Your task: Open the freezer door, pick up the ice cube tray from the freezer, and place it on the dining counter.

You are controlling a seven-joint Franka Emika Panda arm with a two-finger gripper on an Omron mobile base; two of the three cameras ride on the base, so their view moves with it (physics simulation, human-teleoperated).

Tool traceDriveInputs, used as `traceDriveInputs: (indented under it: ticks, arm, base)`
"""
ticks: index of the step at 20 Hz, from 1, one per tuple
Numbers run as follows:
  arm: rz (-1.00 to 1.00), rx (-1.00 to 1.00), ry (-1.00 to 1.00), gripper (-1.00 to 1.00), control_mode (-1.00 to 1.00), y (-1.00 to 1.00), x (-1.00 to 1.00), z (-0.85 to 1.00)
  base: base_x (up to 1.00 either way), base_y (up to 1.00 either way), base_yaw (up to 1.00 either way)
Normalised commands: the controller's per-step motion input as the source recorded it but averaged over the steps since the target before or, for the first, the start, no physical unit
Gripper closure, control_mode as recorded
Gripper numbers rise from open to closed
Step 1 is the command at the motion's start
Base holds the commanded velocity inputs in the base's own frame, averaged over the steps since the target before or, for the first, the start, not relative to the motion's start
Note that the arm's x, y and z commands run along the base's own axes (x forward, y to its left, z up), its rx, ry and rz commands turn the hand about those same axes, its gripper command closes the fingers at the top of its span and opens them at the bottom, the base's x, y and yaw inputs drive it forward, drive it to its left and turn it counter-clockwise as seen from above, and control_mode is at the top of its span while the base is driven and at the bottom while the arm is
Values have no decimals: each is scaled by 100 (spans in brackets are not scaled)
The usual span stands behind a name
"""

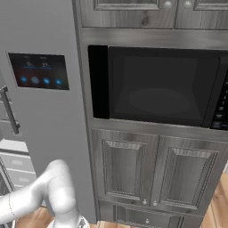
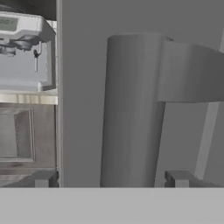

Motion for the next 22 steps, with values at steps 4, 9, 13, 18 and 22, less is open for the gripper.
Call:
traceDriveInputs:
  ticks: [4,9,13,18,22]
  arm:
    - [0,0,0,-100,-100,0,-16,0]
    - [0,0,-5,-100,-100,-22,-51,0]
    - [0,0,-10,-100,-100,-48,-33,11]
    - [0,8,-2,-100,-100,-68,-4,40]
    - [0,15,0,-100,-100,-93,0,50]
  base:
    - [0,0,0]
    - [0,0,0]
    - [0,0,0]
    - [0,0,0]
    - [0,0,0]
